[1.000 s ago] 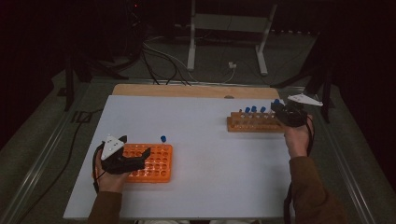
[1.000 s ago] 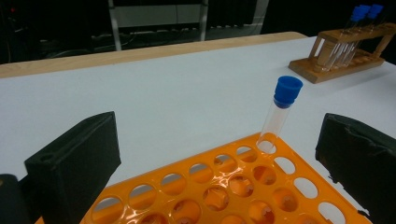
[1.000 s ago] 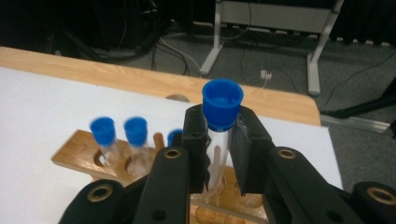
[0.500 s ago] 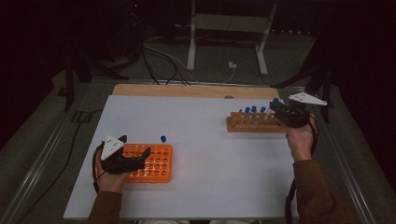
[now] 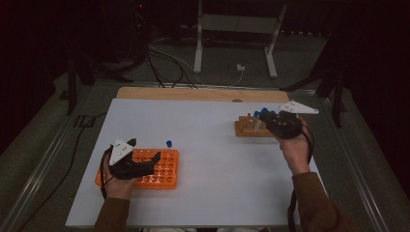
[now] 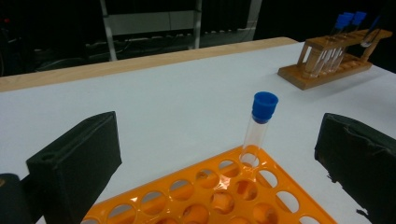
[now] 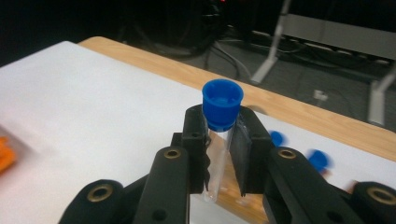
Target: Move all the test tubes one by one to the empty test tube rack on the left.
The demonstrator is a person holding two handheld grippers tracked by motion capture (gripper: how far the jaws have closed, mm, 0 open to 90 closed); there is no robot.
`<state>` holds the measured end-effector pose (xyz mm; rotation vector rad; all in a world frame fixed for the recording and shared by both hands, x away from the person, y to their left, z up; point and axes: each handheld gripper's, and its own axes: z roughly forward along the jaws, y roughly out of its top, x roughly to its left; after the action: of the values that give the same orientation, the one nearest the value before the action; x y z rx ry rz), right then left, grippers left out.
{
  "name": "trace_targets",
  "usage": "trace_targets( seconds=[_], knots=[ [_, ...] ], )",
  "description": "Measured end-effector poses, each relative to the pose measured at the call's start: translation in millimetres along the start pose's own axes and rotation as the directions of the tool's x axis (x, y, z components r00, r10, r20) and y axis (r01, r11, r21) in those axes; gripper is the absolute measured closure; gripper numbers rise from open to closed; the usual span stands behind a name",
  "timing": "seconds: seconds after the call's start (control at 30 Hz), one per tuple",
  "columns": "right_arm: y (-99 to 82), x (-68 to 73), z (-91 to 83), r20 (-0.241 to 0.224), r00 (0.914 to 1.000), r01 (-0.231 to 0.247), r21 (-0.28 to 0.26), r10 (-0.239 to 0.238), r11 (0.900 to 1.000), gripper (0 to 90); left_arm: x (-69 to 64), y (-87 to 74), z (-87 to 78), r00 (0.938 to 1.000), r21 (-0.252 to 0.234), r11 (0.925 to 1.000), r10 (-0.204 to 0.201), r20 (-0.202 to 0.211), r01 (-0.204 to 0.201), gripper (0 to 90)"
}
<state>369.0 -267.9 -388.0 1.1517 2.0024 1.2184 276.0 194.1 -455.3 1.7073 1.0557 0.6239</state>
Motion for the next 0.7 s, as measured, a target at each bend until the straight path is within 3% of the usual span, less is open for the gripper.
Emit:
trace_targets(
  seconds=[0.2, 0.43, 0.57, 0.7],
  knots=[
    [2.9, 26.2, 8.2, -0.071, 0.9974, 0.016, -0.008, -0.017, 0.9998, 76.5, -0.2, -1.2, -0.6, 1.0, 0.0, 1.0, 0.0, 0.002, 0.0, 0.9],
    [5.0, 47.9, 15.0, -0.151, 0.9882, 0.026, -0.006, -0.027, 0.9996, 76.4, -5.6, 1.6, -0.8, 0.9998, -0.004, 0.9999, 0.01, 0.018, -0.01, 0.9],
    [4.4, 54.6, 17.9, -0.182, 0.983, 0.027, -0.001, -0.027, 0.9996, 76.4, -17.6, 7.5, 2.3, 0.9983, -0.01, 0.9995, 0.03, 0.05, -0.029, 1.1],
    [6.9, 60.7, 18.8, -0.206, 0.9779, 0.037, 0.002, -0.036, 0.9993, 76.4, -36.3, 18.2, 9.3, 0.9926, -0.026, 0.9976, 0.066, 0.102, -0.064, 3.2]
  ],
)
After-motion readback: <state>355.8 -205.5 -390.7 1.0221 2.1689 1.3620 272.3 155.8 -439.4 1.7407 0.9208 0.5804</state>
